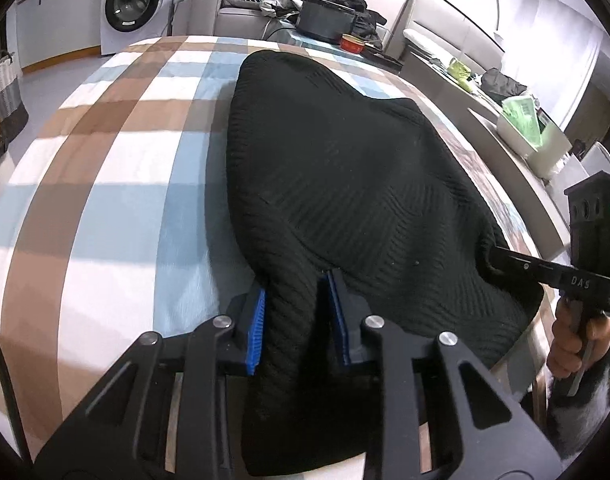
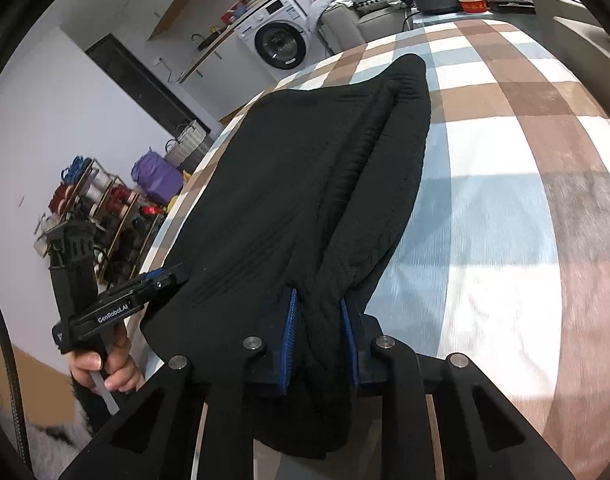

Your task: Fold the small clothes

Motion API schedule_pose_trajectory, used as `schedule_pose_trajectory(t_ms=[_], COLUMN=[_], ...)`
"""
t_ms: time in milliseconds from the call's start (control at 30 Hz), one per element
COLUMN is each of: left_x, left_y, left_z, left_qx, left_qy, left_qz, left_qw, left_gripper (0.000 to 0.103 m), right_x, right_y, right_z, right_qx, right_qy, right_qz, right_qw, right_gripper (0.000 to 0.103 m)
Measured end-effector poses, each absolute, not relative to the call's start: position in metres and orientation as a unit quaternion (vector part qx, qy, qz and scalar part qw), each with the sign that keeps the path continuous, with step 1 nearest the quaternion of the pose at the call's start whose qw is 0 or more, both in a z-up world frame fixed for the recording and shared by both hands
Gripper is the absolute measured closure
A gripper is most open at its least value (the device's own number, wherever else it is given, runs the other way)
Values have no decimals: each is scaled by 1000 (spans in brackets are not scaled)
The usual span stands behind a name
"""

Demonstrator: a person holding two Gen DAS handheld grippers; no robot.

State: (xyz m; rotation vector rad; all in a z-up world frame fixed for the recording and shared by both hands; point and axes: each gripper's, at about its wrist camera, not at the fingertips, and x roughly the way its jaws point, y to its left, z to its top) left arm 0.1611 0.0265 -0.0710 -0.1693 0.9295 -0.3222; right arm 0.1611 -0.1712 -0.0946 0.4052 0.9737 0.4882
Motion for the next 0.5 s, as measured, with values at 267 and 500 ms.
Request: schedule_pose_trajectory(t_ms=[267,500], left_x=[204,183], left_y=[21,40], left_z=[-73,-72], left_qx=[-92,-88], left_qy=[455,443], left_qz=[-149,-128], left_qw=[873,883], left_gripper=[74,49], right_x=[203,152], right_y=[-186,-207], right_z=[-95,-75], right_qx=[189,152], right_qy=[455,436], right_qz=[161,122], right_qw=[855,879], right_gripper=[71,54])
